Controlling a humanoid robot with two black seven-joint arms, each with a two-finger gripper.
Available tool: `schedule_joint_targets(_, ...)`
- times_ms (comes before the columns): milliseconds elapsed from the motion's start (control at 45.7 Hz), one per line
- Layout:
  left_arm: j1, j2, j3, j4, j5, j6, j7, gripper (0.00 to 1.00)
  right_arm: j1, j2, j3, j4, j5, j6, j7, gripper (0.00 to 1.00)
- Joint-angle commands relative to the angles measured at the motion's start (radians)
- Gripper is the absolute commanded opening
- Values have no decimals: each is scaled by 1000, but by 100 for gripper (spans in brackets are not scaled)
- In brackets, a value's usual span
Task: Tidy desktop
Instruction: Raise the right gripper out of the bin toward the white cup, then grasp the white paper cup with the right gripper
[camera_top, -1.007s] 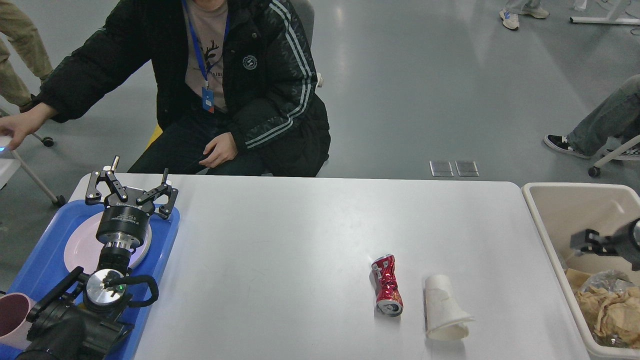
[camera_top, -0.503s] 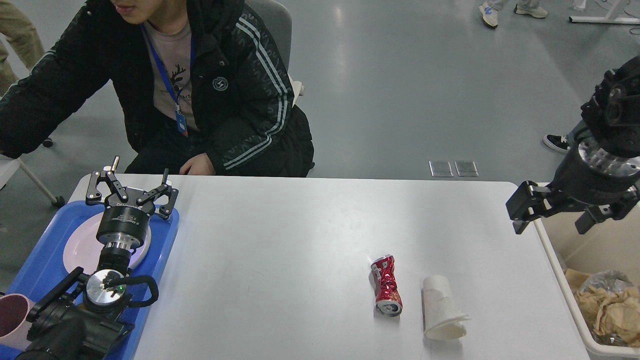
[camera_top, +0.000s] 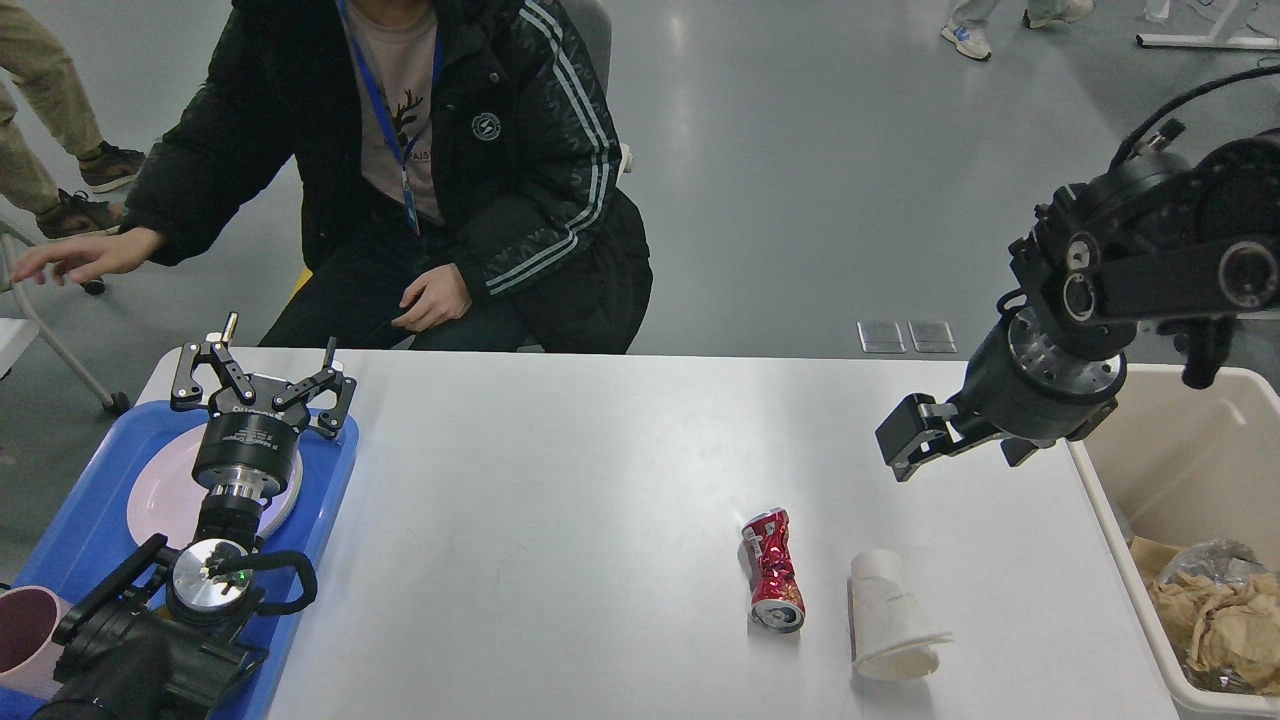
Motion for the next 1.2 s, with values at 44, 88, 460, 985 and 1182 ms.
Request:
schedule_joint_targets(44, -1, 0, 0, 0, 0, 0, 2, 96, -230, 8, 59, -76, 2, -125, -1, 100)
schedule_joint_targets(88, -1, 0, 0, 0, 0, 0, 2, 96, -287, 11, 64, -97, 2, -161, -1, 100)
schedule_joint_targets(460, -1, 0, 0, 0, 0, -2, 2, 96, -609, 91, 62, -278, 0, -315, -1, 100)
schedule_joint_targets(985, -1, 0, 0, 0, 0, -2, 2, 96, -818, 143, 61, -393, 5, -444, -1, 100)
schedule_joint_targets(1182, -1, 0, 0, 0, 0, -2, 2, 96, -829, 141, 61, -393, 5, -449, -1, 74)
